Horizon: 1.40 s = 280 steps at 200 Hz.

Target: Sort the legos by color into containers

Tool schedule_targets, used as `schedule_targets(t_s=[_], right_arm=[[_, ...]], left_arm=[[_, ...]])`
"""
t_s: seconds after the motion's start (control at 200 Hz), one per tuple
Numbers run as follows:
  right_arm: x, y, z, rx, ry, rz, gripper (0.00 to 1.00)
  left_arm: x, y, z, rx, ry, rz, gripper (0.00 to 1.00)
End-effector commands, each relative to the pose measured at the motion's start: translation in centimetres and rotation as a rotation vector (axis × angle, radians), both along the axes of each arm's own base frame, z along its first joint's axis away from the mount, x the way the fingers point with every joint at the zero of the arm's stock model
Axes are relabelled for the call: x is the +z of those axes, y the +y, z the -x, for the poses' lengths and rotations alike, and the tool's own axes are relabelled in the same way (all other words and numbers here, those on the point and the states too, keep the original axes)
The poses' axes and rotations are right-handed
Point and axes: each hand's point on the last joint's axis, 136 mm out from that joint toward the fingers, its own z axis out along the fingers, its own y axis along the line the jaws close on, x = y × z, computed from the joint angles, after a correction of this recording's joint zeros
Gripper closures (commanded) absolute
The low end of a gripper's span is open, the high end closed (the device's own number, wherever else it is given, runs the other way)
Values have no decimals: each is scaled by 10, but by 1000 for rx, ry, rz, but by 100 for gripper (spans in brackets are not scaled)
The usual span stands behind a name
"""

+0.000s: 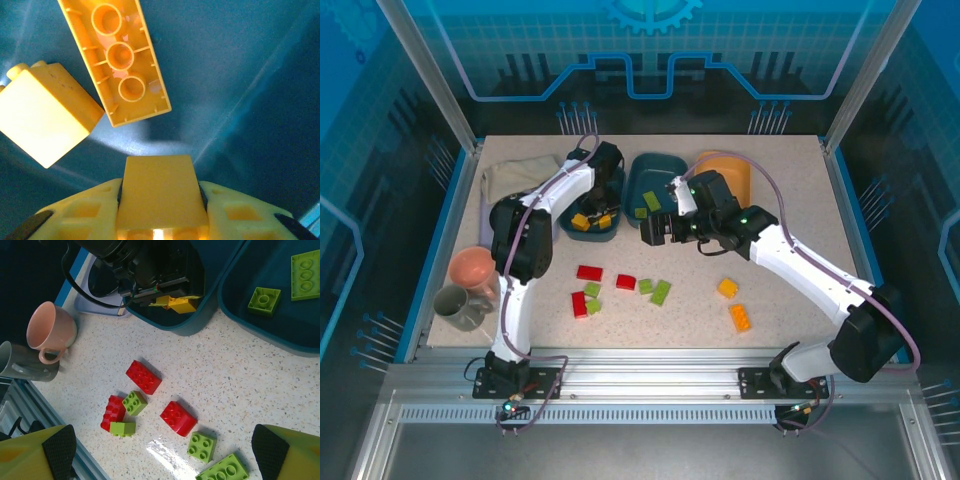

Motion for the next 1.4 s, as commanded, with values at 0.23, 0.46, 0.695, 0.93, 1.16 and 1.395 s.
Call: schedule_targets(t_s=[0.23,0.46,0.695,0.93,1.16,1.395], right_arm=[[-2,-1,5,19,2,28,7],[-18,20,23,153,-81,174,8],[-61,75,47,383,-113,346,9],[-110,129,47,506,-89,548,8],[-145,162,32,501,-78,644,4],[-183,172,17,469,-31,727,4]], left_arm=[[17,1,-1,-12,-5,19,42],[83,5,8,23,-124,51,35],[135,35,89,149,-243,109,25],[119,77,210,321,-291,179,19],[113,104,275,396,-372,215,18],[116,107,289,397,-383,232,16]])
